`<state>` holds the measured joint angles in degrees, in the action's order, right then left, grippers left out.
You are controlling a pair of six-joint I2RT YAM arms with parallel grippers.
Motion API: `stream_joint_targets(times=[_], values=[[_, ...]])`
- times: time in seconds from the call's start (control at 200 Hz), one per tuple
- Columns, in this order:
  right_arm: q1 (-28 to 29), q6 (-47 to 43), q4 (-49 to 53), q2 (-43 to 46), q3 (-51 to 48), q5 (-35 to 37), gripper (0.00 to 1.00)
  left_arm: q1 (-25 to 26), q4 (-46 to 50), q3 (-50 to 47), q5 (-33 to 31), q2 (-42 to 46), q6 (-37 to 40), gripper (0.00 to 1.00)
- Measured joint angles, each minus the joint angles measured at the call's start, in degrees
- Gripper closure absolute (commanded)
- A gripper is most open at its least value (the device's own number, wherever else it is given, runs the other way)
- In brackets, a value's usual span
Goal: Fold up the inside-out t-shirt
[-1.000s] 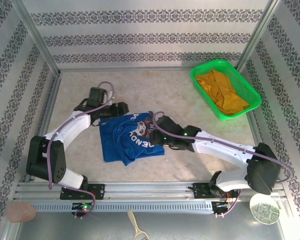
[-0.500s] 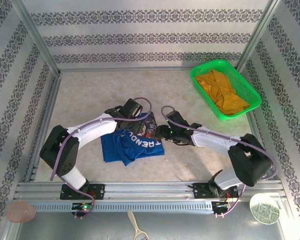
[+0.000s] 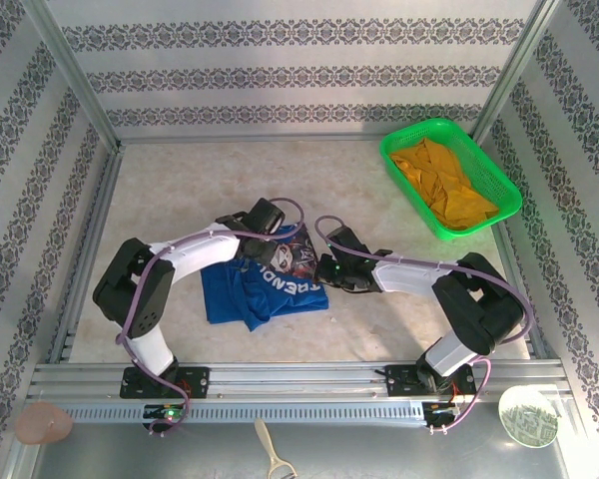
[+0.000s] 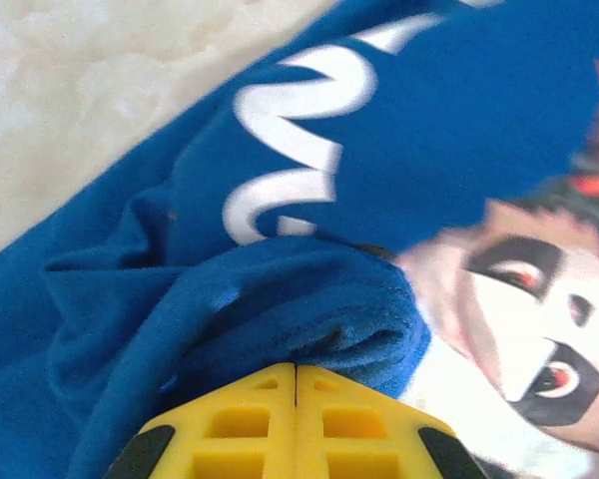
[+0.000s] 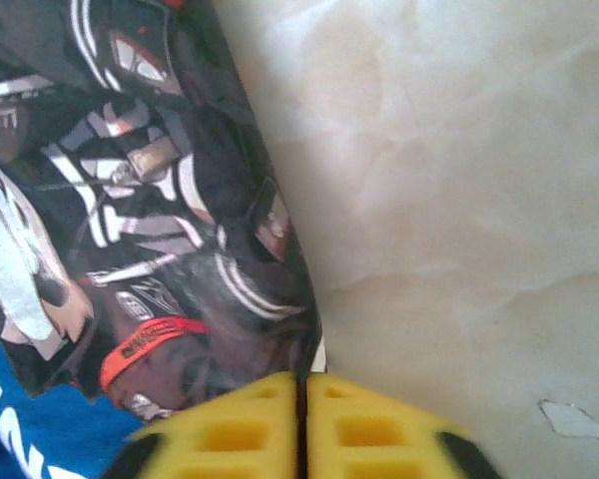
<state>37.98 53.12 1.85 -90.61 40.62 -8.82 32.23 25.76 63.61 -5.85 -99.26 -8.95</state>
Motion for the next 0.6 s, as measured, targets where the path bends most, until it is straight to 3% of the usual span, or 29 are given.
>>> stream_joint_targets(times=[0.205, 0.26, 0.325, 0.355, 0.455, 0.6], values=[[0.0, 1.0, -2.2, 0.5, -2.3, 1.3, 1.00, -11.7, -3.8, 0.8, 9.9, 1.3, -2.0, 0.99], [0.0, 1.3, -2.4, 1.2, -3.1, 1.8, 1.00, -15.9, -5.9, 0.7, 13.7, 1.4, -3.4, 0.88], [0.0, 1.9, -2.5, 1.9, -3.9, 2.2, 1.00, -20.2, -8.3, 0.6, 18.0, 1.4, -5.2, 0.56], [0.0, 2.1, -2.5, 2.2, -4.1, 2.4, 1.00, -21.9, -9.4, 0.4, 19.8, 1.4, -6.3, 0.47], [0.0, 2.6, -2.5, 2.7, -4.5, 2.8, 1.00, -27.8, -14.8, -1.8, 25.7, 1.5, -10.7, 0.37], [0.0, 2.8, -2.5, 2.8, -4.5, 3.3, 1.00, -32.4, -17.9, -8.1, 29.9, 5.2, -16.1, 0.34]])
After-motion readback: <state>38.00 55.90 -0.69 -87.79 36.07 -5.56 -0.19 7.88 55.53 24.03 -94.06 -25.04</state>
